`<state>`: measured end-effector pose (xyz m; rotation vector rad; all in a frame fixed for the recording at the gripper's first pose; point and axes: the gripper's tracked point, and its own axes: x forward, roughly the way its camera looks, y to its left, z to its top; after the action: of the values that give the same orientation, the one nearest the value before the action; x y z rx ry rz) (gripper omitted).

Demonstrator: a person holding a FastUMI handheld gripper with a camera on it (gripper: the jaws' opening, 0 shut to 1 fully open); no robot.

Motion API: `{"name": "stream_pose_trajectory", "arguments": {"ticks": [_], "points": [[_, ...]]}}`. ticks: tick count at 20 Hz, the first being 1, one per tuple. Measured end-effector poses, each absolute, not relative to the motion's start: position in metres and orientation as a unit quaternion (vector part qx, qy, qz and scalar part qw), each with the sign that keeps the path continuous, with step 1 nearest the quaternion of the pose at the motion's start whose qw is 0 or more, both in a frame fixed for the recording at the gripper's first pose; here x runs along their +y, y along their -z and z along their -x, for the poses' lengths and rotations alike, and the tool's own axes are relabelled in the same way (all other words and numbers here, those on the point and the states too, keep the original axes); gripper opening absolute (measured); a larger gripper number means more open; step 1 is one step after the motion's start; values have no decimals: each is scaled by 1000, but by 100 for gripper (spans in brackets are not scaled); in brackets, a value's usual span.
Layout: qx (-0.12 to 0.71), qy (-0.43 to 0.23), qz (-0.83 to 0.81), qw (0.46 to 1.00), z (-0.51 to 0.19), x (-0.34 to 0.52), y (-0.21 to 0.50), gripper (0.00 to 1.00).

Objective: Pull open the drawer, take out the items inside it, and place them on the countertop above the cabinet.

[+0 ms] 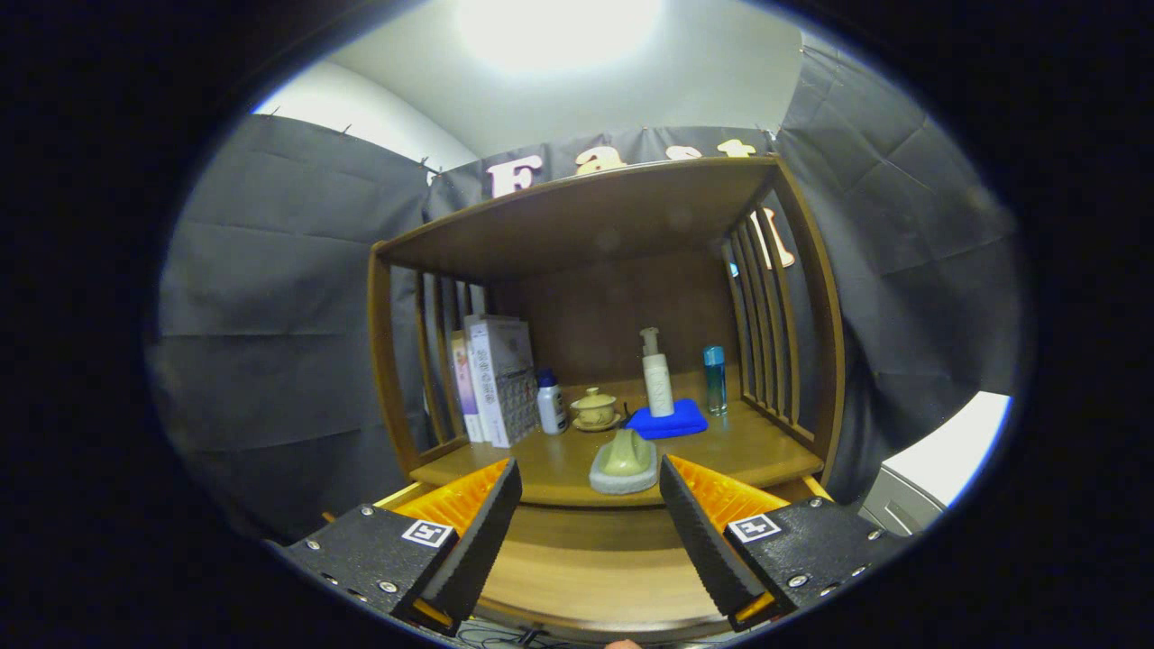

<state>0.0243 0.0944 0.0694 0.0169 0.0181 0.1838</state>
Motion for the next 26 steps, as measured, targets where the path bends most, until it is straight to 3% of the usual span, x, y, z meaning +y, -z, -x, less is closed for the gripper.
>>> {"name": "stream_pose_trajectory", "arguments": {"ticks": [13, 26], "points": [[55, -169, 20, 984, 86, 123, 13, 95], [96, -105, 43, 989, 53, 102, 49, 96]]}}
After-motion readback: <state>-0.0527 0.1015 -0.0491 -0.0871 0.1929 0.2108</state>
